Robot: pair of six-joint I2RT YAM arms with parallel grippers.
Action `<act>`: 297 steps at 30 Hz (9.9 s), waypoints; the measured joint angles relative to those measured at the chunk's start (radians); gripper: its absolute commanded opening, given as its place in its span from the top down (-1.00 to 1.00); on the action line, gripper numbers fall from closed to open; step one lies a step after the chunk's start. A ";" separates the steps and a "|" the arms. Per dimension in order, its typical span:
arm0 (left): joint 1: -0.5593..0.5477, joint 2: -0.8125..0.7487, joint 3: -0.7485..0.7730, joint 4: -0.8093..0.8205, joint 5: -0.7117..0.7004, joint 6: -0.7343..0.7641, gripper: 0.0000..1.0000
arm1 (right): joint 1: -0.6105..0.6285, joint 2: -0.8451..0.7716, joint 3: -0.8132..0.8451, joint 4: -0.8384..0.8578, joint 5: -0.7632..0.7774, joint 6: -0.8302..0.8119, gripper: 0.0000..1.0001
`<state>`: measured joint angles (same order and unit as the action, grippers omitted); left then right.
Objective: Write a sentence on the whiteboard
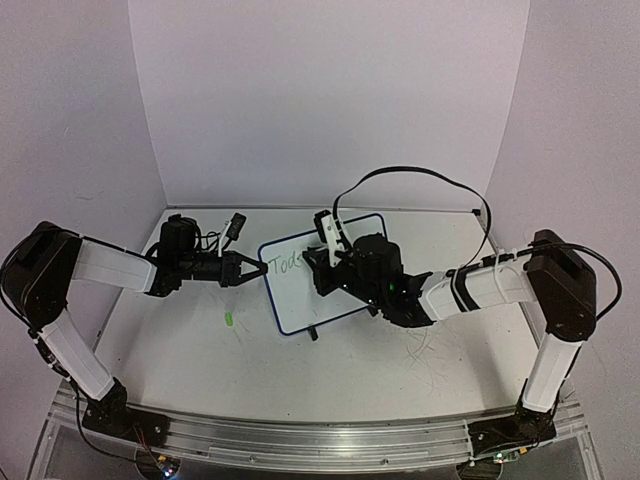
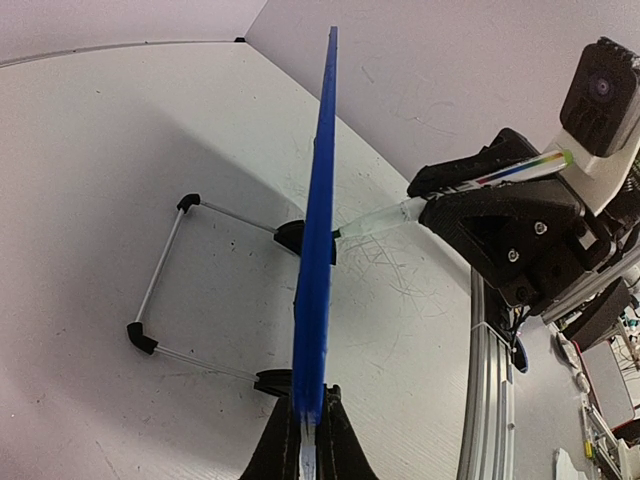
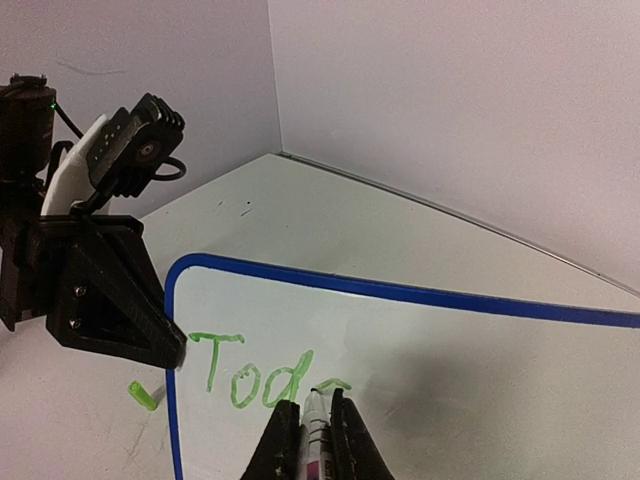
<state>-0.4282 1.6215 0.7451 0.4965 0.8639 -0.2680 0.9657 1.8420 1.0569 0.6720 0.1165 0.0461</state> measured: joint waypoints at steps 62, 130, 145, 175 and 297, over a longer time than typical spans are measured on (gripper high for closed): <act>0.000 0.000 0.000 0.000 -0.003 0.000 1.00 | 0.002 -0.006 -0.002 0.004 0.067 -0.013 1.00; 0.000 -0.001 0.000 -0.001 0.005 0.006 1.00 | -0.025 -0.058 -0.049 0.016 -0.001 0.006 1.00; 0.000 -0.001 0.000 -0.001 0.005 0.006 1.00 | -0.025 -0.040 -0.030 0.016 -0.002 0.003 1.00; 0.000 -0.001 0.000 -0.002 0.002 0.006 1.00 | -0.008 -0.025 -0.070 0.021 0.017 0.008 1.00; -0.005 -0.054 -0.015 -0.059 -0.066 0.031 1.00 | -0.136 -0.310 -0.359 0.157 -0.211 0.002 1.00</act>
<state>-0.4332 1.5670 0.7303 0.4370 0.7980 -0.2371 0.8299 1.5322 0.6984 0.8291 -0.0945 0.0483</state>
